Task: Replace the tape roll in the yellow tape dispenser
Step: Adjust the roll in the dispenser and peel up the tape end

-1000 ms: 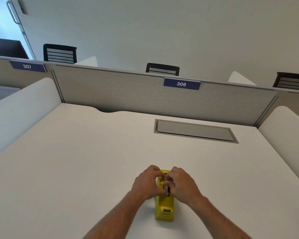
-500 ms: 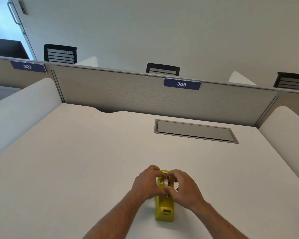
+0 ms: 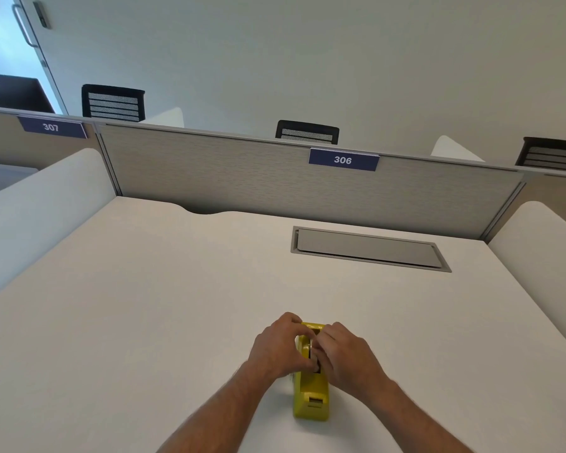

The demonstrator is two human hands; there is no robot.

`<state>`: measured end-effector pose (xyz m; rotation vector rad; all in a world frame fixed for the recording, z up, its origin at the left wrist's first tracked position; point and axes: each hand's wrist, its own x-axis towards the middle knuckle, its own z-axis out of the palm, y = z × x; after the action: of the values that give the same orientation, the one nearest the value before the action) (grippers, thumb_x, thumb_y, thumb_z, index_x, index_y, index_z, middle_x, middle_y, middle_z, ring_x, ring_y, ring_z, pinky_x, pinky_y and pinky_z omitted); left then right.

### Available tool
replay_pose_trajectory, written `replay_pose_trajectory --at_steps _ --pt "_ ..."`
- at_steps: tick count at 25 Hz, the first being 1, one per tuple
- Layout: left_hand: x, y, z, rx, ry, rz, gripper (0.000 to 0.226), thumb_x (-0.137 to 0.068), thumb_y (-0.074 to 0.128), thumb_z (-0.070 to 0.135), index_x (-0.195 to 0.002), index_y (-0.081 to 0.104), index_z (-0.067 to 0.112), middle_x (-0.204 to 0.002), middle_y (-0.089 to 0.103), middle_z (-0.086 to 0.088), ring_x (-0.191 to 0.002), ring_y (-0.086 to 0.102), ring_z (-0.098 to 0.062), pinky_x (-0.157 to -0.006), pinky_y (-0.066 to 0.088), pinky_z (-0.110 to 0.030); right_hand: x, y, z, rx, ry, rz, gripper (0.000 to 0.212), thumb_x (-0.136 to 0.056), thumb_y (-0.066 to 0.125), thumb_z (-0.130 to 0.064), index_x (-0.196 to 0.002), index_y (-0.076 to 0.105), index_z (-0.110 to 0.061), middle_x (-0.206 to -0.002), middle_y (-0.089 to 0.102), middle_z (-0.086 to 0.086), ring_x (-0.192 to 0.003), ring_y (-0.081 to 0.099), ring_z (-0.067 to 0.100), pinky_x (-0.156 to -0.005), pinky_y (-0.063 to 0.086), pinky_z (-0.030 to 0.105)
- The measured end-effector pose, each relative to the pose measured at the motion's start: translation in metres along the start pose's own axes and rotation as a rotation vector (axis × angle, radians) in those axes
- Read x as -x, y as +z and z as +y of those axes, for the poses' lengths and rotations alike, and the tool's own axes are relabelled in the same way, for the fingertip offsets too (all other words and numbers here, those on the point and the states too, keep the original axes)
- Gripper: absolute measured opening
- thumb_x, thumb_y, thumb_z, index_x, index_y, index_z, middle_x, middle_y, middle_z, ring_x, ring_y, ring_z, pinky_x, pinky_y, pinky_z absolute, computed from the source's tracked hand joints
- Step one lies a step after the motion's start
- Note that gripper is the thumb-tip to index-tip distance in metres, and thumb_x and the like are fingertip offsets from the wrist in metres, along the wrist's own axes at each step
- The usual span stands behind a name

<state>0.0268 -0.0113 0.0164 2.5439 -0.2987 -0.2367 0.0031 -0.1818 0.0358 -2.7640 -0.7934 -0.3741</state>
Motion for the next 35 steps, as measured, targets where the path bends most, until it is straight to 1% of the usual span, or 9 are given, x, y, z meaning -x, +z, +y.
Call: replay_pose_trajectory --at_steps 5,11,14,18,22,26,28,31,35 --pt "0.0 0.0 0.0 0.004 0.0 0.012 0.06 -0.054 0.08 0.065 -0.108 0.065 0.044 -0.122 0.049 0.021 -0.102 0.056 -0.006 -0.083 0.054 -0.031 0.005 0.002 -0.004 -0.002 0.025 -0.024 0.011 -0.093 0.059 -0.024 -0.085 0.06 -0.017 -0.081 0.061 -0.002 -0.068 0.057 0.014 -0.046 0.037 0.022" --pt "0.0 -0.001 -0.001 0.01 0.015 0.025 0.056 -0.054 0.075 0.065 -0.106 0.065 0.047 -0.119 0.049 0.024 -0.098 0.055 -0.004 -0.079 0.05 -0.027 0.008 0.007 -0.01 -0.067 0.126 -0.016 0.012 -0.095 0.054 -0.025 -0.087 0.06 -0.018 -0.085 0.06 -0.004 -0.074 0.057 0.014 -0.052 0.046 0.027" --pt "0.0 -0.001 -0.001 0.011 0.018 0.029 0.055 -0.055 0.072 0.063 -0.107 0.064 0.047 -0.12 0.048 0.024 -0.096 0.055 -0.003 -0.077 0.047 -0.025 0.01 0.01 -0.011 -0.128 0.192 -0.026 0.014 -0.096 0.049 -0.03 -0.091 0.059 -0.021 -0.089 0.059 -0.008 -0.076 0.054 0.01 -0.059 0.048 0.025" --pt "0.001 -0.001 -0.003 -0.024 0.043 0.025 0.055 -0.059 0.069 0.061 -0.111 0.063 0.048 -0.123 0.048 0.023 -0.093 0.054 -0.004 -0.075 0.042 -0.023 0.012 0.016 -0.011 -0.189 0.239 -0.056 0.012 -0.095 0.05 -0.033 -0.09 0.057 -0.025 -0.087 0.058 -0.011 -0.073 0.054 0.01 -0.06 0.05 0.025" --pt "0.002 -0.002 -0.004 -0.118 0.103 0.036 0.057 -0.066 0.063 0.063 -0.12 0.06 0.046 -0.136 0.047 0.019 -0.112 0.054 -0.007 -0.083 0.048 -0.029 0.013 0.02 -0.009 -0.221 0.279 -0.075 0.01 -0.094 0.05 -0.035 -0.088 0.055 -0.029 -0.085 0.057 -0.014 -0.073 0.055 0.011 -0.061 0.051 0.024" --pt "0.005 0.0 -0.008 -0.14 0.217 0.082 0.057 -0.074 0.064 0.054 -0.128 0.055 0.04 -0.147 0.041 0.014 -0.126 0.044 -0.011 -0.092 0.05 -0.034 0.013 0.021 -0.008 -0.215 0.274 -0.068 0.01 -0.094 0.05 -0.036 -0.09 0.055 -0.029 -0.086 0.057 -0.014 -0.075 0.055 0.01 -0.062 0.051 0.023" --pt "0.006 -0.001 -0.008 -0.103 0.294 0.096 0.052 -0.076 0.064 0.047 -0.126 0.058 0.038 -0.144 0.048 0.013 -0.128 0.044 -0.012 -0.096 0.048 -0.034 0.013 0.02 -0.009 -0.207 0.262 -0.063 0.012 -0.095 0.049 -0.037 -0.092 0.056 -0.029 -0.089 0.058 -0.013 -0.077 0.054 0.009 -0.063 0.051 0.023" --pt "0.01 -0.002 -0.013 -0.088 0.411 0.126 0.038 -0.078 0.061 0.043 -0.114 0.067 0.034 -0.125 0.065 0.016 -0.122 0.051 -0.012 -0.096 0.048 -0.034 0.014 0.02 -0.012 -0.207 0.253 -0.064 0.013 -0.096 0.048 -0.037 -0.094 0.057 -0.028 -0.089 0.058 -0.013 -0.078 0.054 0.008 -0.064 0.05 0.023" --pt "0.011 -0.001 -0.015 -0.134 0.47 0.18 0.034 -0.077 0.055 0.043 -0.108 0.067 0.035 -0.112 0.07 0.018 -0.123 0.053 -0.015 -0.097 0.046 -0.036 0.014 0.019 -0.014 -0.217 0.265 -0.054 0.011 -0.095 0.049 -0.034 -0.09 0.056 -0.027 -0.087 0.058 -0.012 -0.076 0.054 0.009 -0.061 0.047 0.024"
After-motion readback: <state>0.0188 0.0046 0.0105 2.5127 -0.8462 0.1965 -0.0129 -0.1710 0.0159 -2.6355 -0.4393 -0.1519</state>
